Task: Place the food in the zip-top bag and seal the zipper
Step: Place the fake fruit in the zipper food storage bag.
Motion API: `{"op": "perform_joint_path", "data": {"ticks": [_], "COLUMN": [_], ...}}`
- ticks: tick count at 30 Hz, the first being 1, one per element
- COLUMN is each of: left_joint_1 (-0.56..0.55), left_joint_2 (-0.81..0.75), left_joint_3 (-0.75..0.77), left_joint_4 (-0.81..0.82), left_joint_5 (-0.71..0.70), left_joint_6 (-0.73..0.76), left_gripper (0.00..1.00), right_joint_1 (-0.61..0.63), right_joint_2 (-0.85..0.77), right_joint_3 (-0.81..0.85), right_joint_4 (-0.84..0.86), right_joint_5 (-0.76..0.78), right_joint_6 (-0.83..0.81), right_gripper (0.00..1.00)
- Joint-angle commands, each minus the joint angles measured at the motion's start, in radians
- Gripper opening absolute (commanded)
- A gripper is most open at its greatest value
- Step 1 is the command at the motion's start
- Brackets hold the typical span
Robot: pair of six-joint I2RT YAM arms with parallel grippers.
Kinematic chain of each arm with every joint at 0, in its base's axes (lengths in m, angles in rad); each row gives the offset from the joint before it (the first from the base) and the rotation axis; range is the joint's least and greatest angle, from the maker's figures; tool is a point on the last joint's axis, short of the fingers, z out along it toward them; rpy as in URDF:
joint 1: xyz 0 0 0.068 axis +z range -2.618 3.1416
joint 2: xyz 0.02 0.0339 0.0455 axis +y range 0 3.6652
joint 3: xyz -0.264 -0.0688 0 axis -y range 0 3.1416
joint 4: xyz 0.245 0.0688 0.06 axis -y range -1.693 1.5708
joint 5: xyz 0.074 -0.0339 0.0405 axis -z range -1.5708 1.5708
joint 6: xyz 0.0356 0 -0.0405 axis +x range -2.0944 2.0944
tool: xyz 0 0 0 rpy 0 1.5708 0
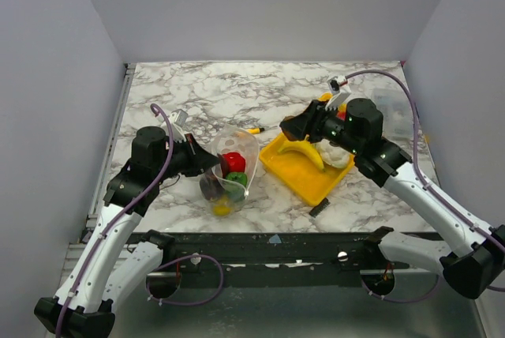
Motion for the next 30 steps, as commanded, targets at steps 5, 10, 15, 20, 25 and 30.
{"op": "perform_joint_path", "data": {"ticks": [5, 10, 15, 20, 25, 30], "left_joint_1": [0.005, 0.005, 0.005, 0.005, 0.005, 0.005], "left_joint_2": [0.007, 0.002, -0.001, 0.01, 0.019, 0.019], "left_joint_3": [0.01, 0.011, 0.006, 0.013, 0.024, 0.019], "left_joint_4": [0.009, 0.007, 0.015, 0.018, 0.015, 0.019], "left_joint_5": [0.022, 0.026, 0.024, 0.03, 0.031, 0.027], "left_joint_6": [-0.014, -0.02, -0.026, -0.025, -0.021, -0.02], "left_gripper": [0.0, 0.0, 0.0, 0.0, 0.0, 0.0], "right_joint_1": [0.317, 0.458, 0.525, 0.537, 0.539, 0.539], "right_joint_2": [0.077, 0.19, 0.237, 0.271, 0.295, 0.264], "right_joint_3": [0.114, 0.217, 0.234, 0.234, 0.259, 0.244], "right_joint_4": [0.056, -0.025, -0.048, -0.056, -0.102, -0.117], "right_joint_5": [0.031, 0.19, 0.26, 0.264, 0.298, 0.395], "right_joint_6": [-0.006, -0.059, -0.082, -0.081, -0.093, -0.083], "right_gripper": [0.26, 0.27, 0.37, 0.59, 0.74, 0.75]}}
